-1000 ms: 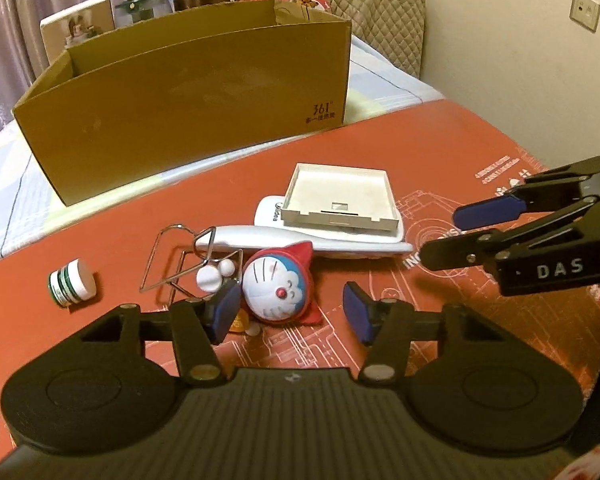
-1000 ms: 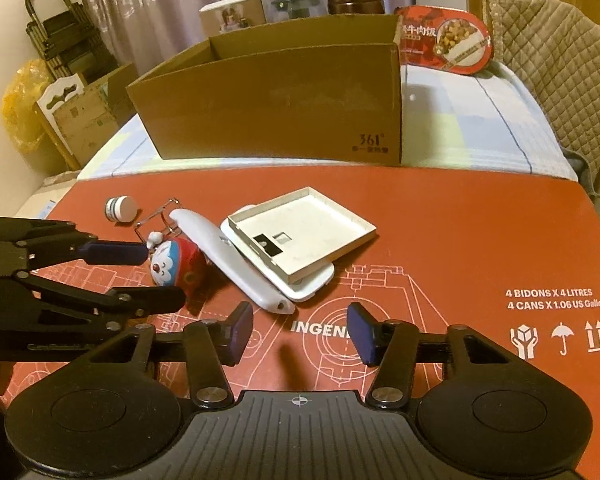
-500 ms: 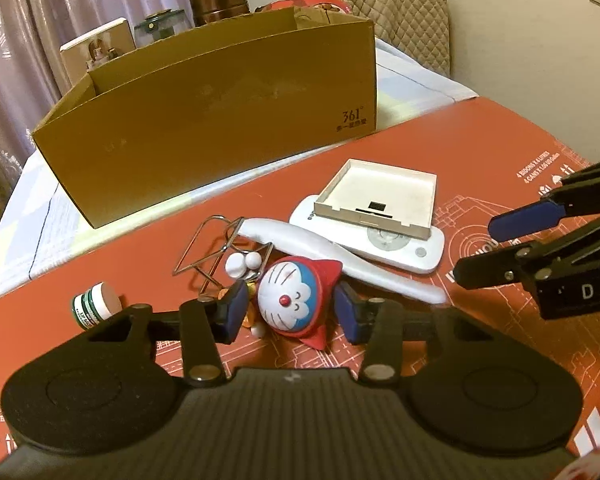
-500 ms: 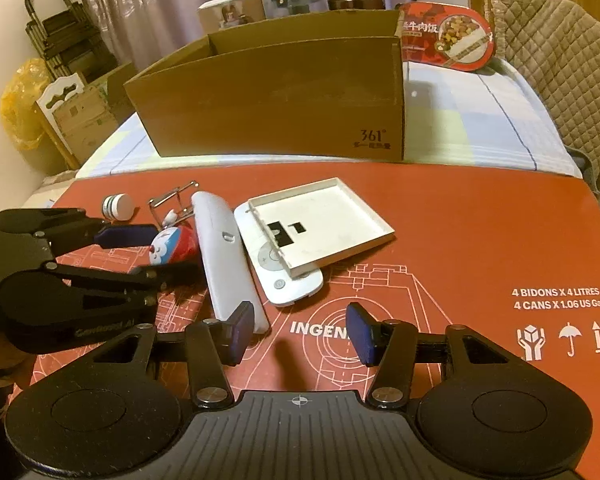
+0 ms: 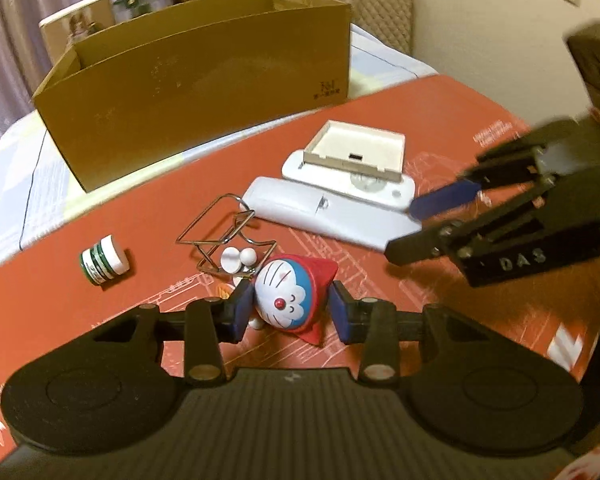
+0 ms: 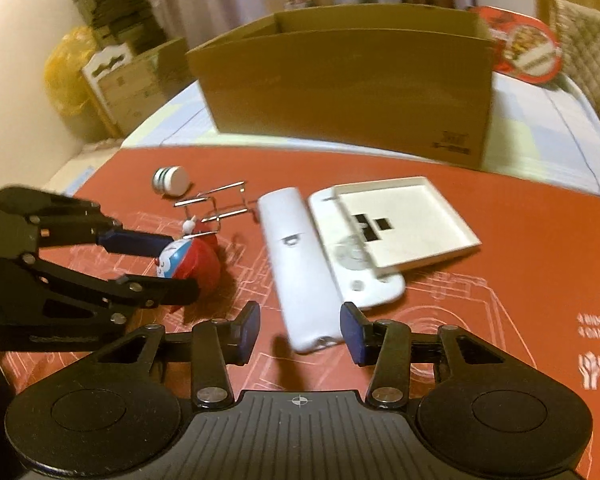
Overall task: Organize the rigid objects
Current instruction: 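Grasp the metal wire rack with the left tool while the right tool grasps the white remote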
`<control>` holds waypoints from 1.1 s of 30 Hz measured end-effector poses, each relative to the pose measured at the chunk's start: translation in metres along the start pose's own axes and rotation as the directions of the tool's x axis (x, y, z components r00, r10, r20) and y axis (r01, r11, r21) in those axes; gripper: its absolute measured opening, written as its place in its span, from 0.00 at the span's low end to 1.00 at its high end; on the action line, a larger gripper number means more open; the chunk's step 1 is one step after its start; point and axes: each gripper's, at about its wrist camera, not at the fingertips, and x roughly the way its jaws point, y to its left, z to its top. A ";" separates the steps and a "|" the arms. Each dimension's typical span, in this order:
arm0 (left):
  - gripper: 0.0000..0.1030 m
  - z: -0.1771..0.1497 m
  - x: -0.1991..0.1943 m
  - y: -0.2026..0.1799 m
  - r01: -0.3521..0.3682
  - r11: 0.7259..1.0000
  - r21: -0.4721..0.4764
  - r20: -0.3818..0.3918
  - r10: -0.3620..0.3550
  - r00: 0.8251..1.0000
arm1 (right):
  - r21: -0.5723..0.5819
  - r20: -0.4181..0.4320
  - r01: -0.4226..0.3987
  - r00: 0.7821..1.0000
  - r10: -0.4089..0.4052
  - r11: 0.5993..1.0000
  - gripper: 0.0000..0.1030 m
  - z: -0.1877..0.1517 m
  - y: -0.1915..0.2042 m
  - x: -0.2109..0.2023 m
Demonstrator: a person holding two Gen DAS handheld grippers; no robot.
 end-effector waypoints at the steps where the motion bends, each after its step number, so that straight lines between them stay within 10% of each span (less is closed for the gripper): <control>1: 0.35 -0.001 -0.001 0.002 -0.007 1.000 0.010 -0.005 0.007 1.000 | -0.018 -0.006 0.004 1.000 -0.004 1.000 0.41 0.001 0.003 0.003; 19: 0.37 -0.005 -0.012 0.033 0.060 0.988 -0.142 0.014 -0.058 0.998 | -0.106 -0.021 0.036 0.999 -0.039 0.994 0.43 0.016 0.018 0.028; 26: 0.61 0.000 -0.018 0.057 0.039 0.944 -0.326 0.079 -0.013 0.997 | -0.071 -0.018 0.039 0.999 -0.041 0.997 0.43 0.013 0.016 0.024; 33: 0.61 0.016 0.010 0.066 -0.062 0.896 -0.439 0.043 0.090 0.995 | -0.053 -0.007 0.045 0.999 -0.045 0.998 0.43 0.013 0.016 0.022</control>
